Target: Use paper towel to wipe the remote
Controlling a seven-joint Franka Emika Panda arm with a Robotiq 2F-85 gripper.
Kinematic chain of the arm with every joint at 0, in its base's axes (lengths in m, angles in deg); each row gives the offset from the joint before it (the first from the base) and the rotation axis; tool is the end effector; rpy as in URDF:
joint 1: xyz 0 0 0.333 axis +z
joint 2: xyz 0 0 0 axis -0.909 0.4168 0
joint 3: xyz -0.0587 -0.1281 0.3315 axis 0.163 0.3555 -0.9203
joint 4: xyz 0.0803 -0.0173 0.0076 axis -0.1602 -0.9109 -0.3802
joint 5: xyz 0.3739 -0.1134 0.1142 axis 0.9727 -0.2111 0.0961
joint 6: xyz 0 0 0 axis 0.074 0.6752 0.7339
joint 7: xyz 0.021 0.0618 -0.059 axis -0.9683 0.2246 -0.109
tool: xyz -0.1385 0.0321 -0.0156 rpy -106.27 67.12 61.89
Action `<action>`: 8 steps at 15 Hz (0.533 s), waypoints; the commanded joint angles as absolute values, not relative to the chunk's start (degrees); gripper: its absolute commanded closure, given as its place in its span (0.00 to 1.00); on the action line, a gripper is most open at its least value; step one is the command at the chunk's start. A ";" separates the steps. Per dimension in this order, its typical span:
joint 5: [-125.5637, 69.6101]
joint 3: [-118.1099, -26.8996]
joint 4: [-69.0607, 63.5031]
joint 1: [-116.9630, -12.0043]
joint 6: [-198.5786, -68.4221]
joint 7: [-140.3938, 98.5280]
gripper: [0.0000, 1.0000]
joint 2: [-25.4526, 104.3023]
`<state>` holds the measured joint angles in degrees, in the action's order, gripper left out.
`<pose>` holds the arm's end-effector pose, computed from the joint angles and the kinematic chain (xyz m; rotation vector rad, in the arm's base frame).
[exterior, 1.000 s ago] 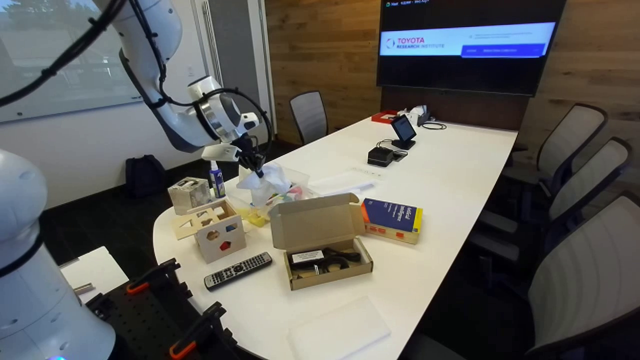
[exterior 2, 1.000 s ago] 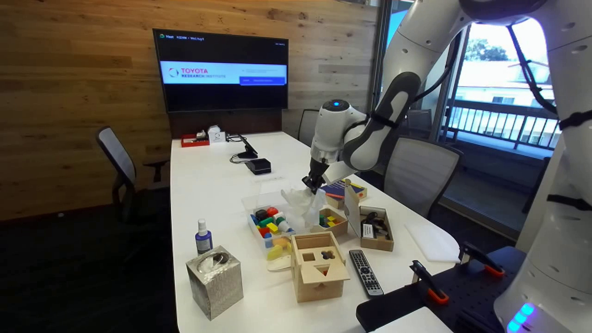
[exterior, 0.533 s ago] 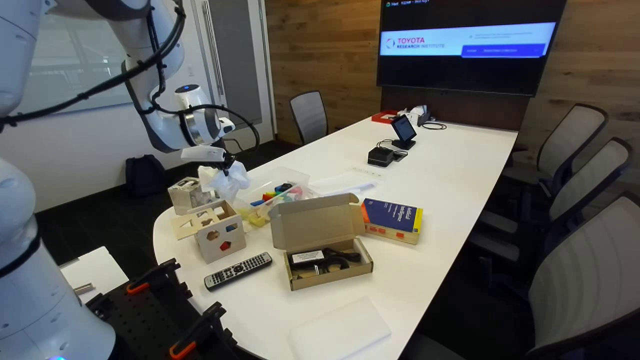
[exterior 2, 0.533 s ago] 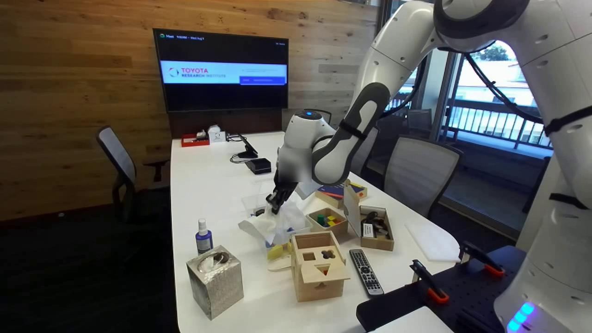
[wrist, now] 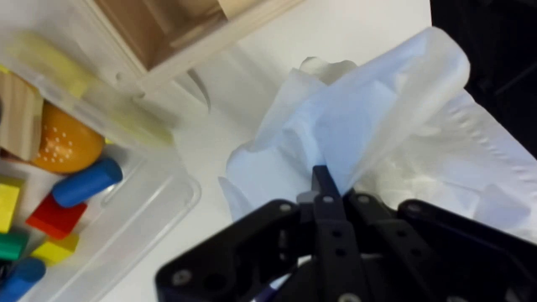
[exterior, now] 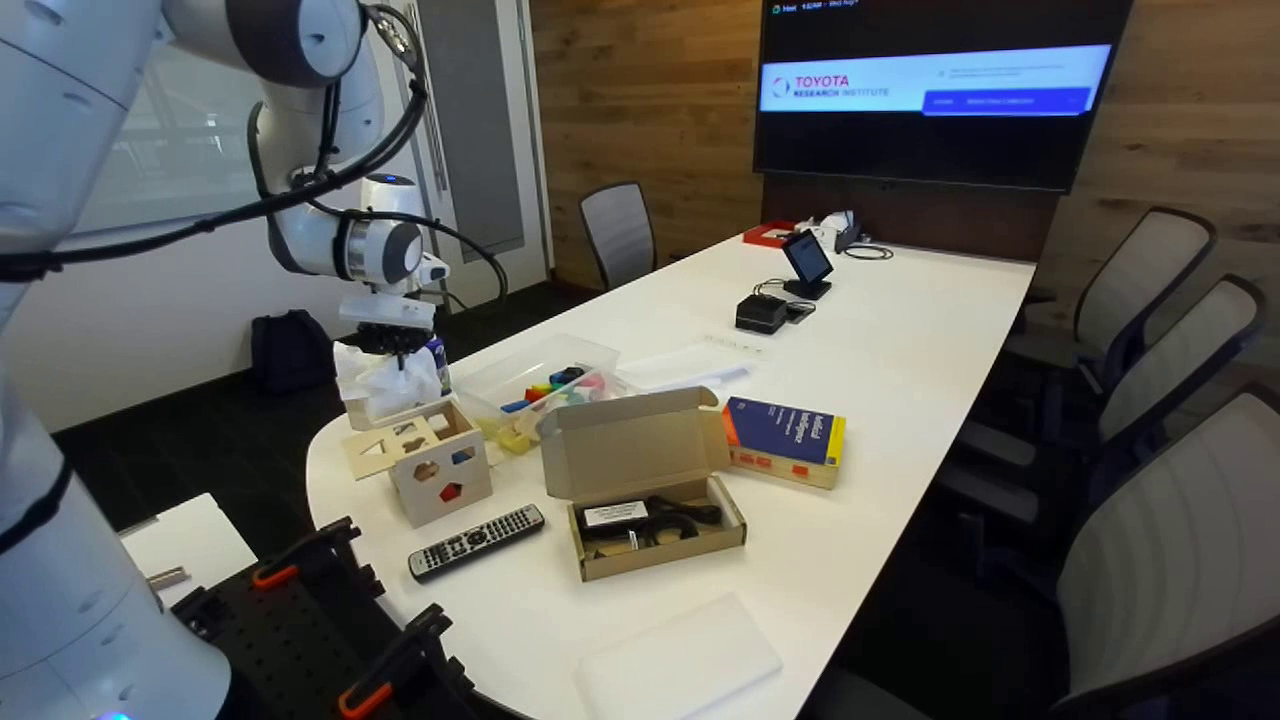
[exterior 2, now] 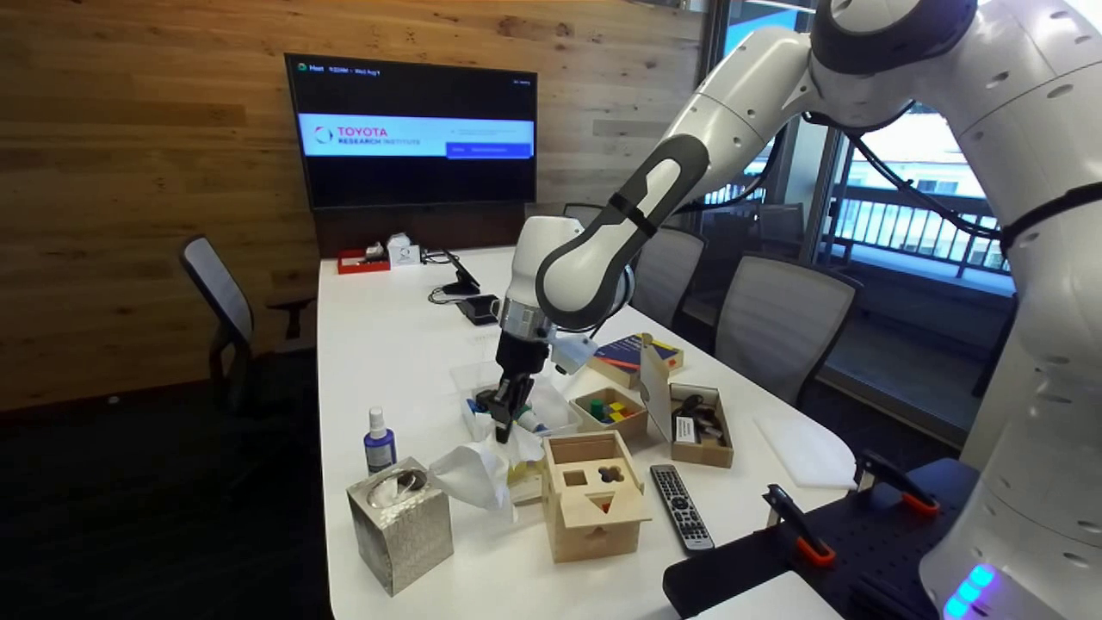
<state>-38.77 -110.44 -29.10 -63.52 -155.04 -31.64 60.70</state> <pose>0.5077 0.3718 0.1587 -2.6368 -1.1586 -0.0944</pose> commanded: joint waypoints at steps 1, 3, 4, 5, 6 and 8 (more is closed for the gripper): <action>-33.58 -103.18 -25.89 -57.39 -148.65 -32.92 1.00 59.31; -33.50 -99.46 -22.72 -54.38 -146.25 -33.47 1.00 61.01; -33.26 -98.53 -21.07 -53.40 -144.68 -34.23 1.00 61.97; -32.97 -98.10 -19.51 -52.90 -143.19 -35.39 1.00 63.02; -32.52 -98.00 -18.16 -52.70 -141.68 -36.62 1.00 63.84; -31.19 -98.52 -15.66 -52.82 -139.05 -39.65 1.00 65.64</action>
